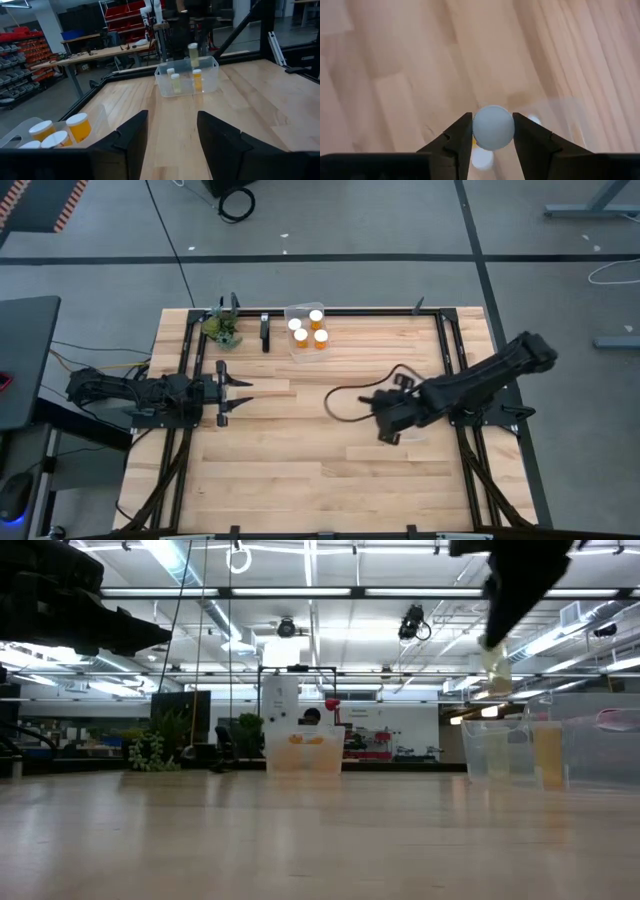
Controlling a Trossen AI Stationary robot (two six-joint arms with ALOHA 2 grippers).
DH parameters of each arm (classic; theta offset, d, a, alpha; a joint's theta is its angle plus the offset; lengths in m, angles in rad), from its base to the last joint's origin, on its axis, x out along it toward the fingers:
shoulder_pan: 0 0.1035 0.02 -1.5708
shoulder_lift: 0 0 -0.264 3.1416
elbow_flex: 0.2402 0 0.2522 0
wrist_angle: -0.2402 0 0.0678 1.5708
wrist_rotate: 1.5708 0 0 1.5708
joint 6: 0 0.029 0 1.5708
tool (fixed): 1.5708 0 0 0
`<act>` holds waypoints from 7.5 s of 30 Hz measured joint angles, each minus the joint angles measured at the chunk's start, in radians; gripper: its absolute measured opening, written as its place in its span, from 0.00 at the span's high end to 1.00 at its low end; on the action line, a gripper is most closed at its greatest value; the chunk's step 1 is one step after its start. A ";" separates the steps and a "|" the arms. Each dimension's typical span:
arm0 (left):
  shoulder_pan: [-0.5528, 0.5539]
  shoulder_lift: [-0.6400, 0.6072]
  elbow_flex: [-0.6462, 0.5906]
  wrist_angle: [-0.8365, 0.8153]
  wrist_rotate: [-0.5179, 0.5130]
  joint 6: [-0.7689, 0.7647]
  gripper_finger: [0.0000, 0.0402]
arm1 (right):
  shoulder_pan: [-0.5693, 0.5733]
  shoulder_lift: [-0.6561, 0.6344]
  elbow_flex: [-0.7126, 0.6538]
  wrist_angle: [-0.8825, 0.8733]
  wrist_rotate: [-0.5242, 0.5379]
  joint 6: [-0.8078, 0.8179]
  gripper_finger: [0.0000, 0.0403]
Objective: Pick and place medicine bottles into bin by pill shape (circle, oval)
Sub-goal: Put the yellow tablet bottle into the bottom transparent bin, then return to Home Position
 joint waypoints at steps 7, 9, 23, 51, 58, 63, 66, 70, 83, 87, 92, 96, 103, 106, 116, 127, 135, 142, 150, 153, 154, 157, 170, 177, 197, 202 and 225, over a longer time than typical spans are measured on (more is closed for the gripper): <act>0.000 0.000 0.000 0.000 0.000 0.000 0.56 | 0.000 -0.199 -0.208 0.002 0.031 0.140 0.66; 0.000 0.000 0.000 0.000 0.000 0.000 0.55 | 0.000 -0.238 -0.262 0.004 0.033 0.170 0.66; 0.000 0.000 0.000 0.000 0.000 0.000 0.55 | -0.001 -0.292 -0.531 0.222 0.009 0.263 0.66; 0.000 0.000 0.000 0.000 0.000 0.000 0.55 | -0.001 -0.291 -0.537 0.243 -0.024 0.325 0.62; 0.000 0.000 0.000 0.000 0.000 0.000 0.56 | -0.002 -0.291 -0.522 0.232 -0.024 0.322 0.62; 0.000 0.000 0.000 0.000 0.000 0.000 0.55 | -0.017 -0.291 -0.488 0.208 -0.020 0.296 0.62; 0.000 0.000 0.000 0.000 0.000 0.000 0.55 | -0.034 -0.291 -0.487 0.208 -0.030 0.284 0.62; 0.000 0.000 0.000 0.000 0.000 0.000 0.56 | -0.047 -0.302 -0.487 0.217 -0.038 0.247 0.62; 0.000 0.000 0.000 0.000 0.000 0.000 0.56 | -0.050 -0.605 -0.489 0.254 0.067 0.108 0.66; 0.000 0.000 0.000 0.000 0.000 0.000 0.55 | -0.050 -0.693 -0.524 0.309 0.080 0.058 0.69; 0.000 0.000 0.000 0.001 0.000 0.000 0.55 | -0.050 -0.830 -0.624 0.458 0.108 -0.032 0.75; 0.000 0.000 0.000 0.000 0.000 0.000 0.56 | -0.073 -0.959 -0.715 0.556 0.108 -0.094 0.80; 0.000 0.000 0.000 0.000 0.000 0.000 0.55 | -0.172 -1.165 -0.832 0.600 0.072 -0.185 0.91; 0.000 0.000 0.000 0.000 0.000 0.000 0.55 | -0.215 -1.247 -0.874 0.653 0.039 -0.241 0.96; 0.000 0.000 0.000 0.000 0.000 0.000 0.55 | -0.308 -1.346 -1.111 1.171 -0.086 -0.463 0.99; 0.000 0.000 0.000 0.000 0.000 0.000 0.55 | -0.423 -1.352 -1.164 1.283 -0.308 -0.513 0.99; 0.000 0.000 0.000 0.000 0.000 0.000 0.56 | -0.448 -1.353 -1.164 1.257 -0.317 -0.540 0.99; 0.000 0.000 0.000 0.000 0.000 0.000 0.55 | -0.448 -1.352 -1.164 1.243 -0.317 -0.552 0.93; 0.000 0.000 0.000 0.000 0.000 0.000 0.56 | -0.447 -1.352 -1.164 1.140 -0.316 -0.612 0.91; 0.000 0.000 0.000 0.000 0.000 0.000 0.55 | -0.447 -1.352 -1.164 1.139 -0.316 -0.613 0.91; 0.000 0.000 0.000 0.000 0.000 0.000 0.55 | -0.447 -1.352 -1.164 1.140 -0.316 -0.613 0.91; 0.000 0.000 0.000 0.000 0.000 0.000 0.55 | -0.447 -1.352 -1.164 1.139 -0.316 -0.613 0.91; 0.000 0.000 0.000 0.000 0.000 0.000 0.55 | -0.447 -1.352 -1.164 1.139 -0.315 -0.613 0.91; 0.000 0.000 0.000 0.000 0.000 0.000 0.56 | -0.447 -1.352 -1.164 1.139 -0.315 -0.613 0.91; 0.000 0.000 0.000 0.000 0.000 0.000 0.55 | -0.447 -1.352 -1.164 1.139 -0.315 -0.613 0.91; 0.000 0.000 0.000 0.000 0.000 0.000 0.56 | -0.447 -1.352 -1.164 1.139 -0.315 -0.613 0.91; 0.000 0.000 0.000 0.000 0.000 0.000 0.55 | -0.447 -1.352 -1.164 1.139 -0.315 -0.613 0.91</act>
